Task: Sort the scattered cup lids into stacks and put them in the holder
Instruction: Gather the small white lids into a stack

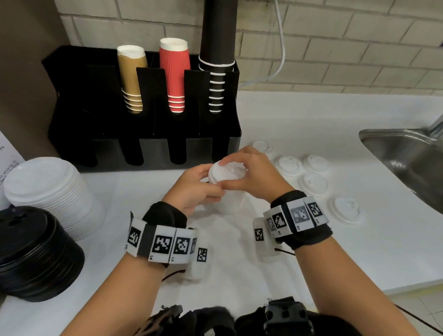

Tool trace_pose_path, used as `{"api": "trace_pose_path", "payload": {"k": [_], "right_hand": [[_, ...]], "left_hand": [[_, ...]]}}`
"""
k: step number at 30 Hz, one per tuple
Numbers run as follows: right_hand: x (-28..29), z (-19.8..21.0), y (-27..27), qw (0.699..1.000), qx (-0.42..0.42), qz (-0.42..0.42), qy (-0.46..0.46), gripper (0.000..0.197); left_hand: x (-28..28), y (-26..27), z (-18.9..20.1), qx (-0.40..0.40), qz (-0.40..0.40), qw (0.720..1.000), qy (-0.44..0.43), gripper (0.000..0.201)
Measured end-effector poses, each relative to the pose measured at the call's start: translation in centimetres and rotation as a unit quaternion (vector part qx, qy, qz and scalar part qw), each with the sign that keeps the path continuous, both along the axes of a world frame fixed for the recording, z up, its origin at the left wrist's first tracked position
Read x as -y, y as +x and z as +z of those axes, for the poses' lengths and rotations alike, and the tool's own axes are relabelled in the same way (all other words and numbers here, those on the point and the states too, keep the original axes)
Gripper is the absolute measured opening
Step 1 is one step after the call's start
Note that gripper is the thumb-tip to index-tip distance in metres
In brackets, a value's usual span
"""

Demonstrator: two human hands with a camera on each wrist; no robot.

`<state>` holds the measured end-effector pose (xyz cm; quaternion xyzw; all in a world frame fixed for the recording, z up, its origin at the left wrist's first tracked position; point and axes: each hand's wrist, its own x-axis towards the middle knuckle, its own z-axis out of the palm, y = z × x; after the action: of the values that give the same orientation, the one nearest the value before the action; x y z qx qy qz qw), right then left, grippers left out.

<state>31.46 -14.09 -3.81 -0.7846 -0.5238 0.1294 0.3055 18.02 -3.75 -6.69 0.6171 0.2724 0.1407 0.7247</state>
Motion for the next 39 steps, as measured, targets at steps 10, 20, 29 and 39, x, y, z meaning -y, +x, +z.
{"api": "trace_pose_path", "payload": {"k": [10, 20, 29, 39], "right_hand": [[0.7, -1.7, 0.4, 0.998, -0.04, -0.028, 0.034, 0.047], [4.3, -1.4, 2.7, 0.978, -0.186, -0.069, 0.06, 0.045], [11.5, -1.6, 9.8, 0.853, -0.005, -0.407, -0.325, 0.055], [12.1, 0.0, 10.5, 0.875, -0.022, -0.383, -0.295, 0.052]], "left_hand": [[0.0, 0.5, 0.3, 0.003, 0.027, 0.996, -0.079, 0.039], [-0.6, 1.1, 0.6, -0.037, 0.019, 0.998, -0.044, 0.038], [-0.5, 1.3, 0.7, -0.046, 0.003, 0.999, -0.01, 0.037], [-0.4, 1.1, 0.6, -0.022, -0.021, 0.999, 0.01, 0.049]]}}
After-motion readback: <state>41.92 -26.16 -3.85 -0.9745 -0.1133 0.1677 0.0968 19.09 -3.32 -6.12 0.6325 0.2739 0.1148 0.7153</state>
